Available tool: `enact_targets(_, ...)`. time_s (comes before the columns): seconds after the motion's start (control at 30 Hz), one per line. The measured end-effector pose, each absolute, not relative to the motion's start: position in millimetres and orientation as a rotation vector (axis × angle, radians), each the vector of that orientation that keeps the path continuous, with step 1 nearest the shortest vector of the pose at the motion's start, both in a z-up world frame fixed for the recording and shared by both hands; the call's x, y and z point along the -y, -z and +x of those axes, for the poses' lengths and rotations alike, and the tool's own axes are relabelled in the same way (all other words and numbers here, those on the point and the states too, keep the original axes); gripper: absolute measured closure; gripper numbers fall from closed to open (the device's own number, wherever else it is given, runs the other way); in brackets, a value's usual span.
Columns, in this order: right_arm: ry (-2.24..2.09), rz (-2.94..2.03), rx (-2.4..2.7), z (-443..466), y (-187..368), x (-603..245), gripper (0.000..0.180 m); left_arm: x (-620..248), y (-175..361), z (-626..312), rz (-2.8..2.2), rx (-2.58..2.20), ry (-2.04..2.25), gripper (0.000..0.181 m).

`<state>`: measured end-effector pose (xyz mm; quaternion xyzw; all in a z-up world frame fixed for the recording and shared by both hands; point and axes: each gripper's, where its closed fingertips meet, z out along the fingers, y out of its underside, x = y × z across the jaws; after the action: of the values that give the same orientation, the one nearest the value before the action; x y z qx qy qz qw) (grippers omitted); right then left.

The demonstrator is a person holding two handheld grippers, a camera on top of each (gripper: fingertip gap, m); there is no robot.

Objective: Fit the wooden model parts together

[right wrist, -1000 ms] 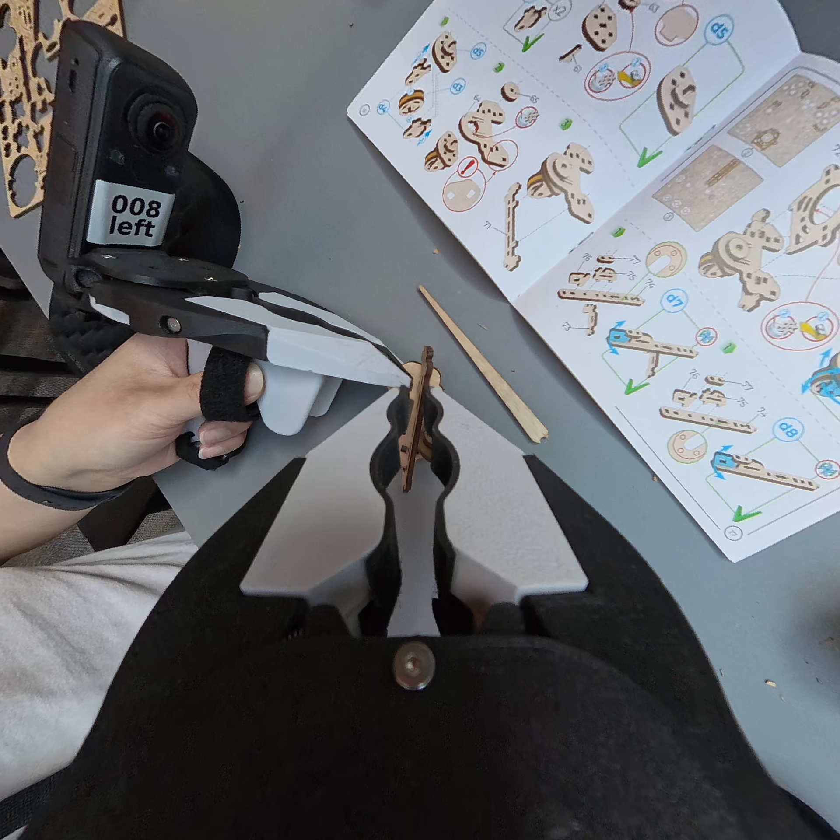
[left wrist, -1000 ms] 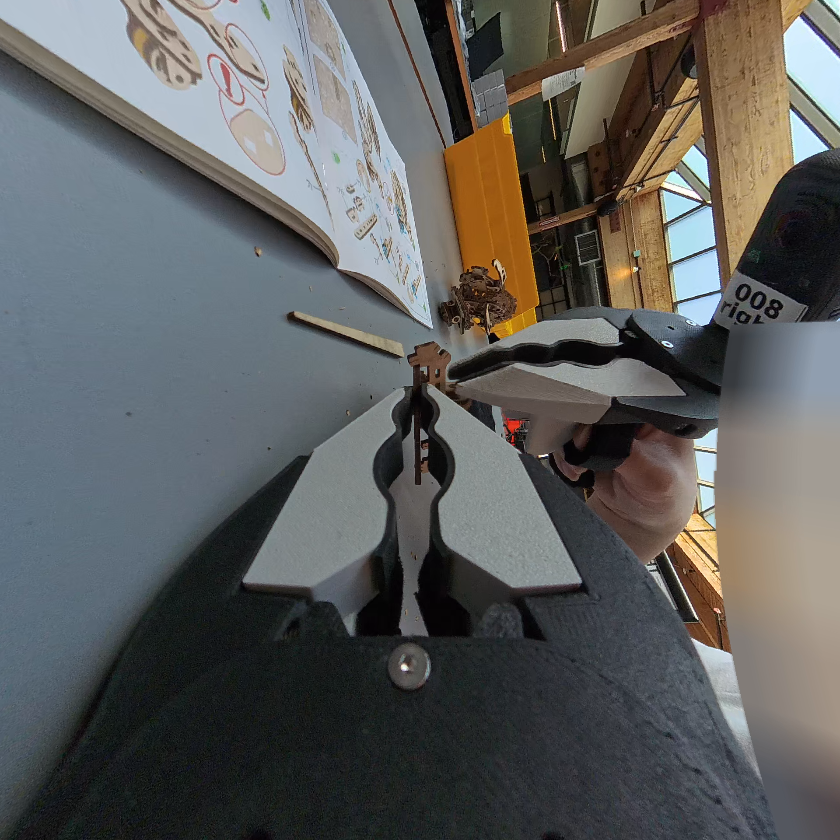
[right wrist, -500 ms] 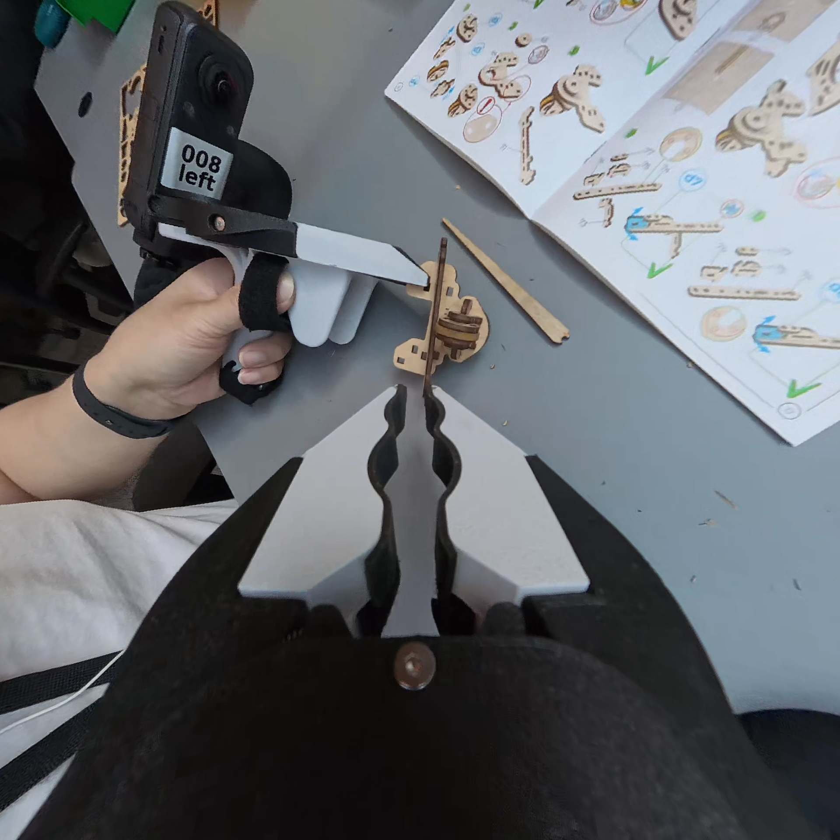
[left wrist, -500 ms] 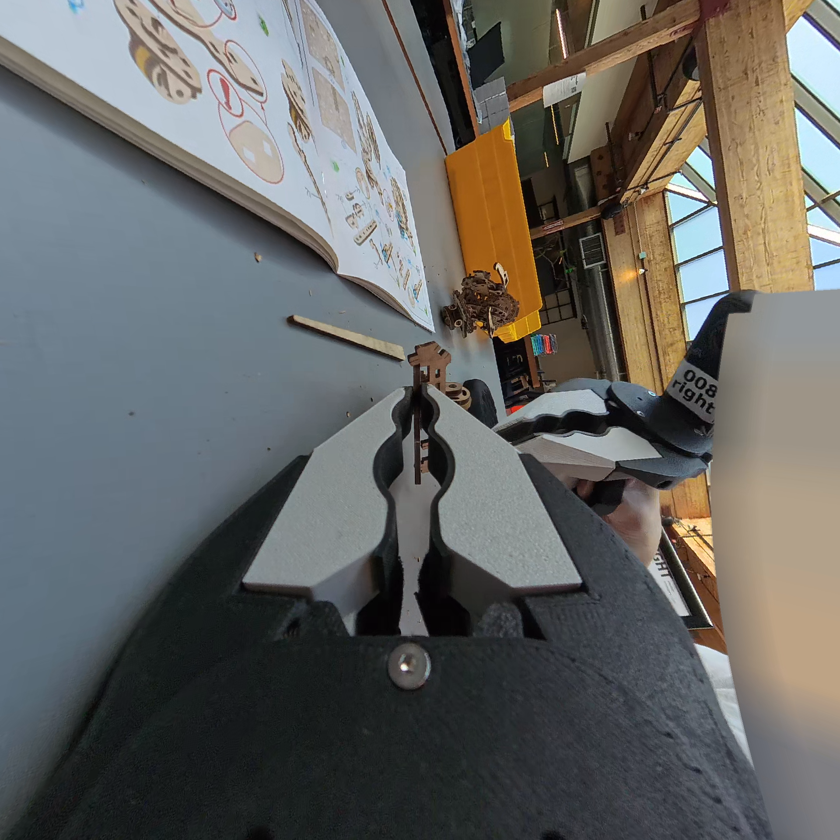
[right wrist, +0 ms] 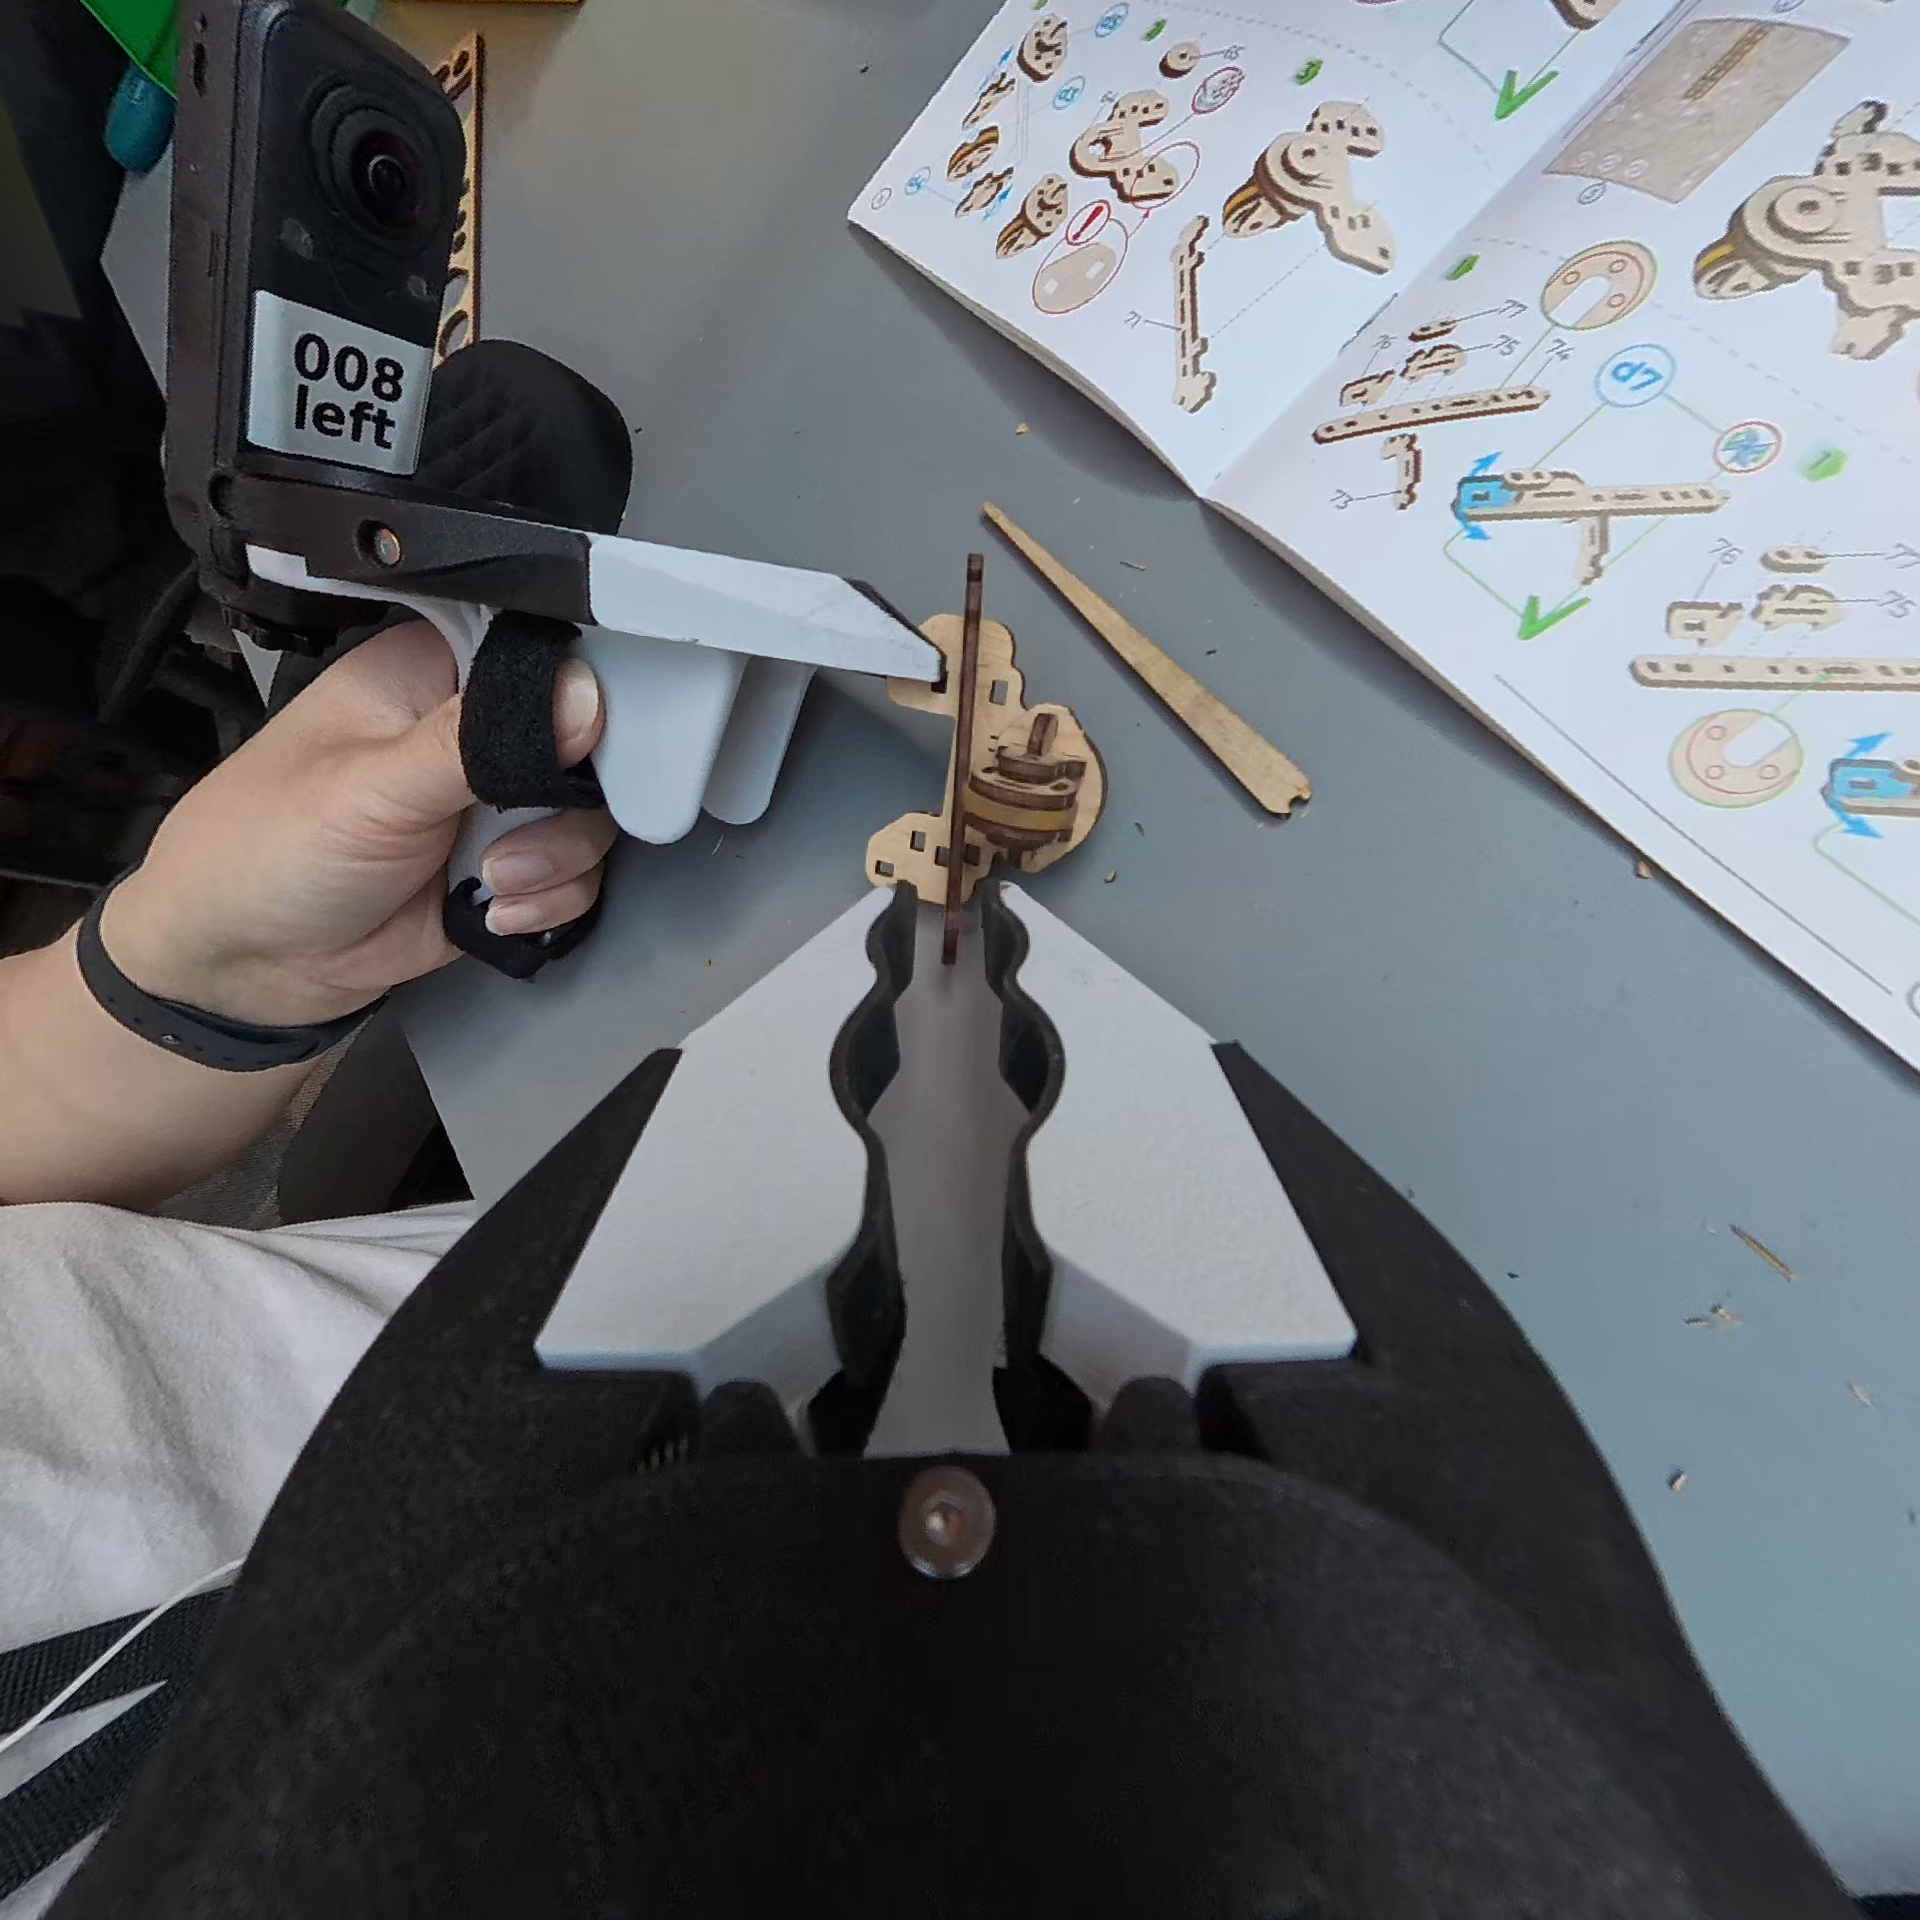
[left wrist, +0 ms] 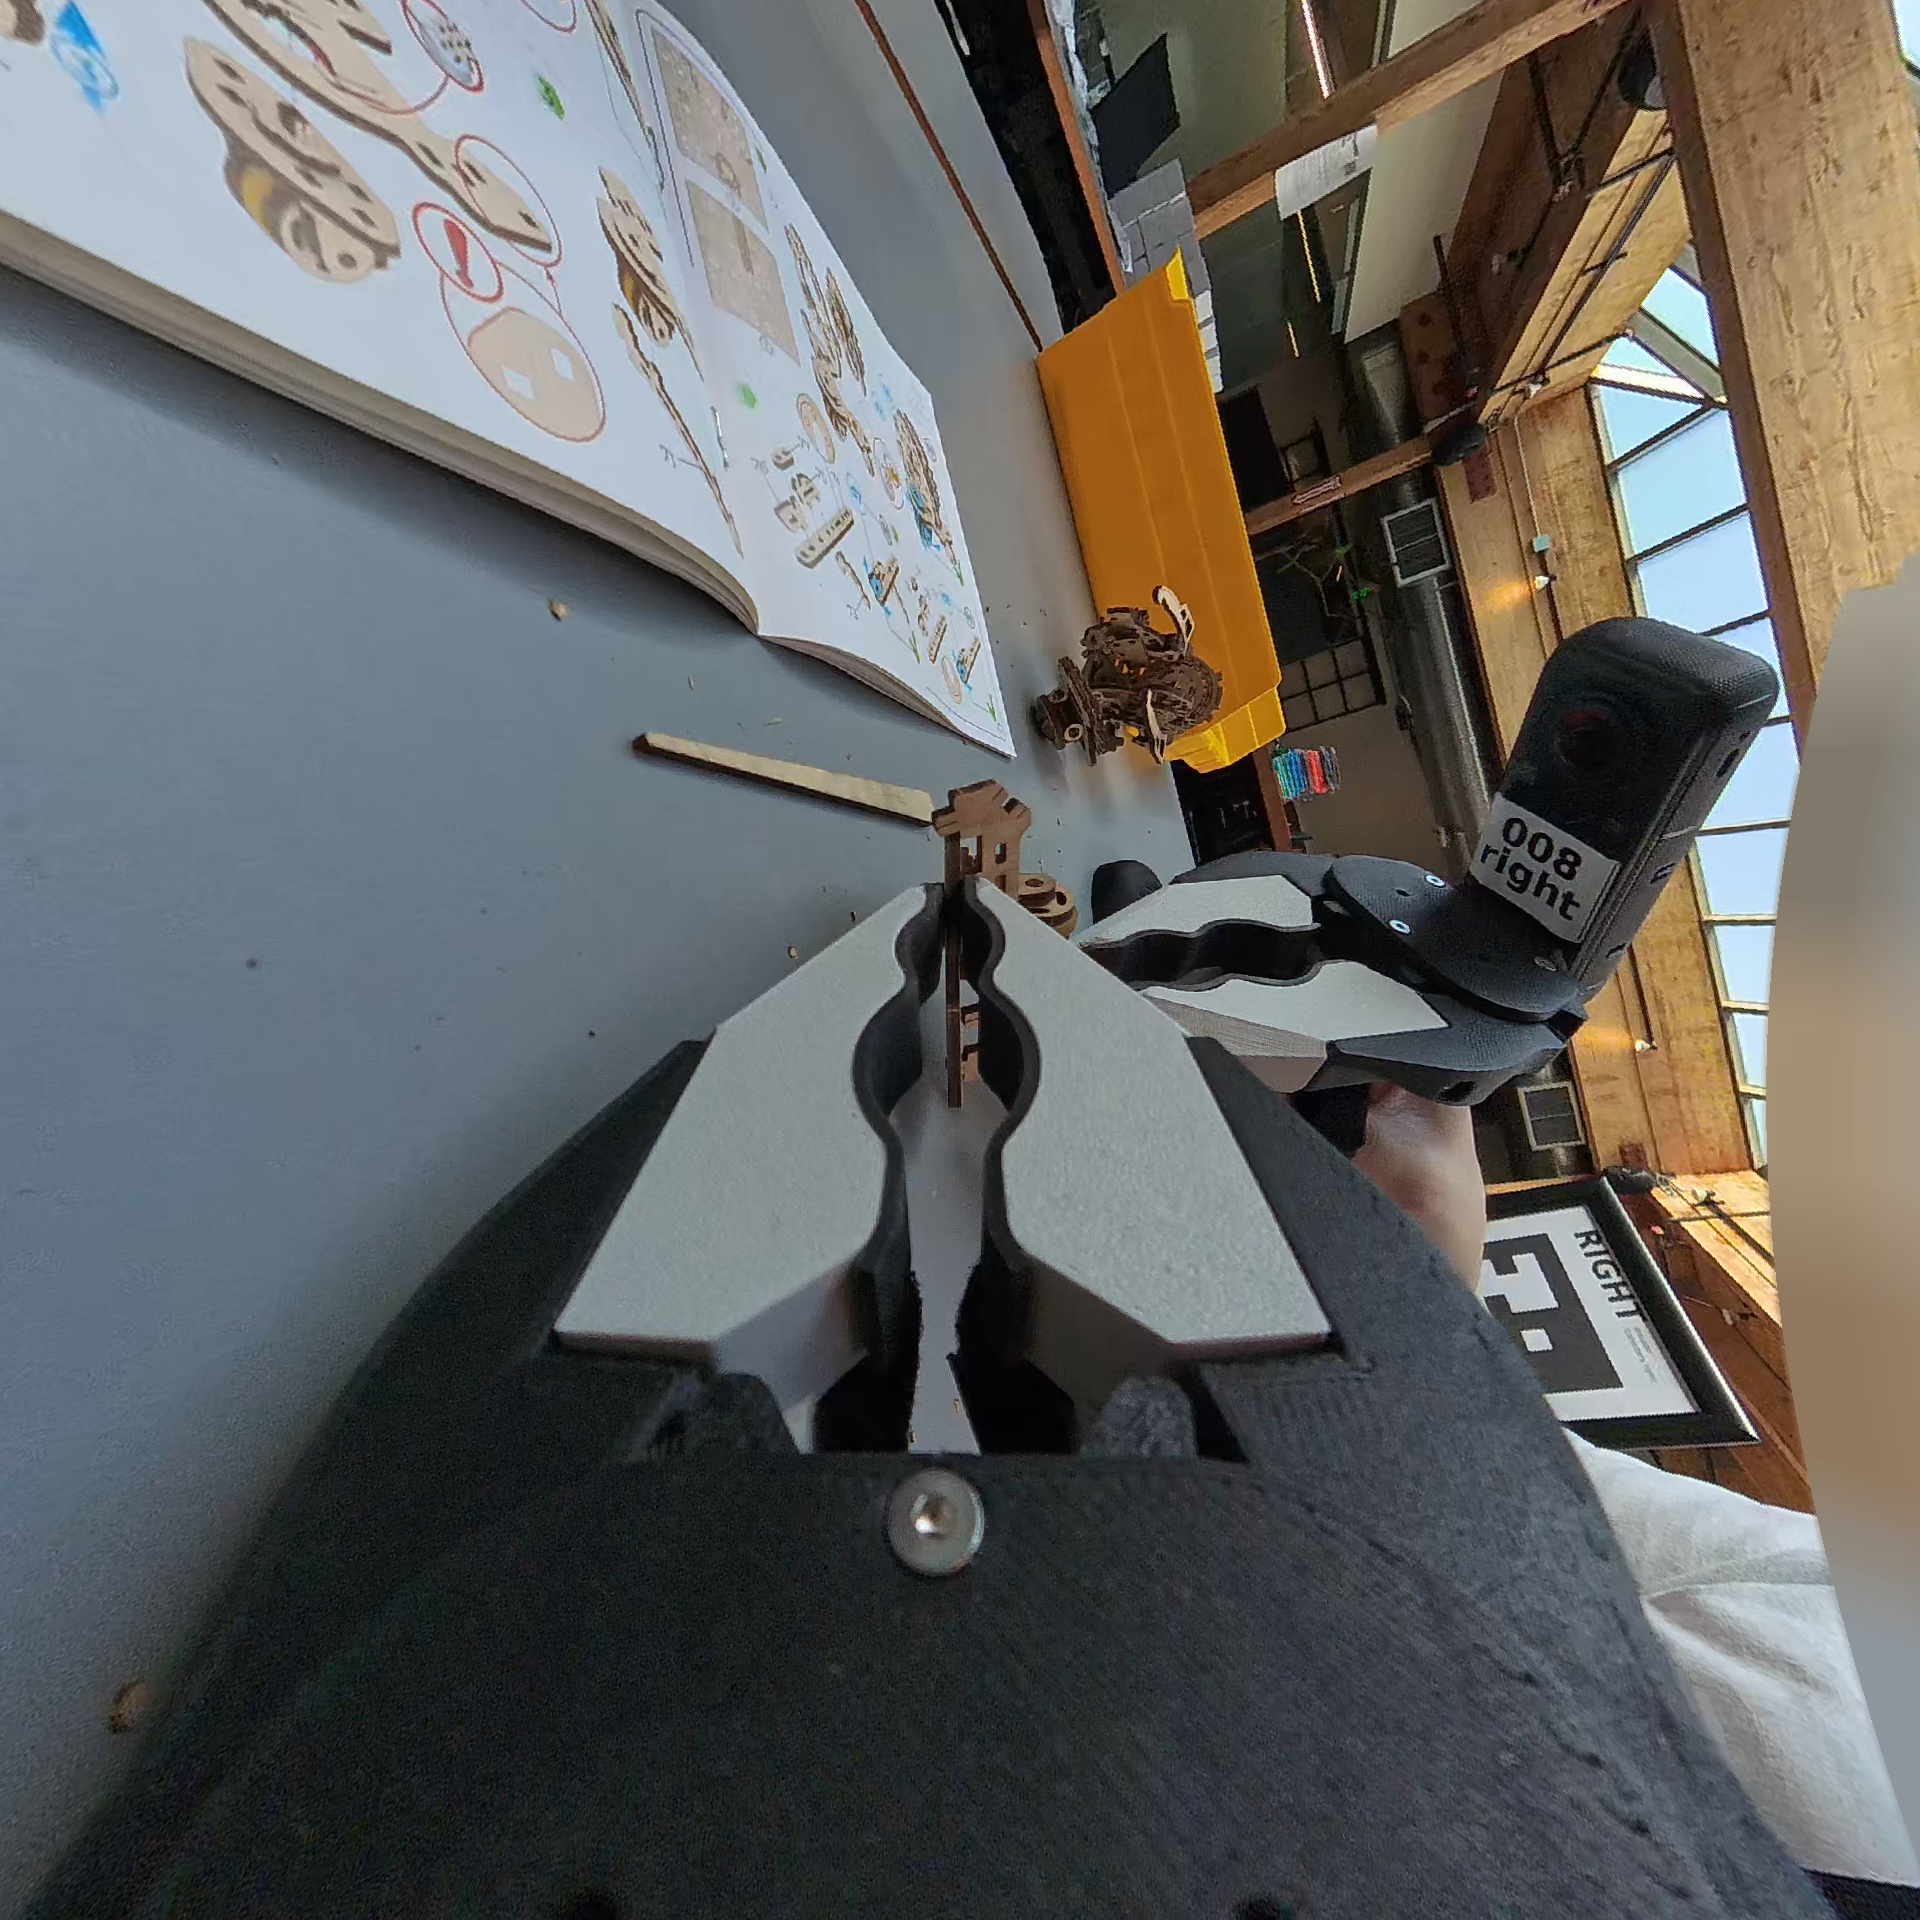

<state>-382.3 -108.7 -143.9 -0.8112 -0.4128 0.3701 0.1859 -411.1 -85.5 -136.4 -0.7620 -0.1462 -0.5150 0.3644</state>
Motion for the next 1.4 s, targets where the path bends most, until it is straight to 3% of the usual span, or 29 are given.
enact_targets(1.07,-1.063,-2.359,1.159,-386.8,152.8,111.3,0.177,86.5,136.5,-408.9,-1.979,0.331,1.258,0.18)
enact_targets(1.4,-1.089,-2.336,1.154,-385.5,151.9,112.2,0.178,90.1,130.6,-409.8,-1.931,0.351,1.368,0.164)
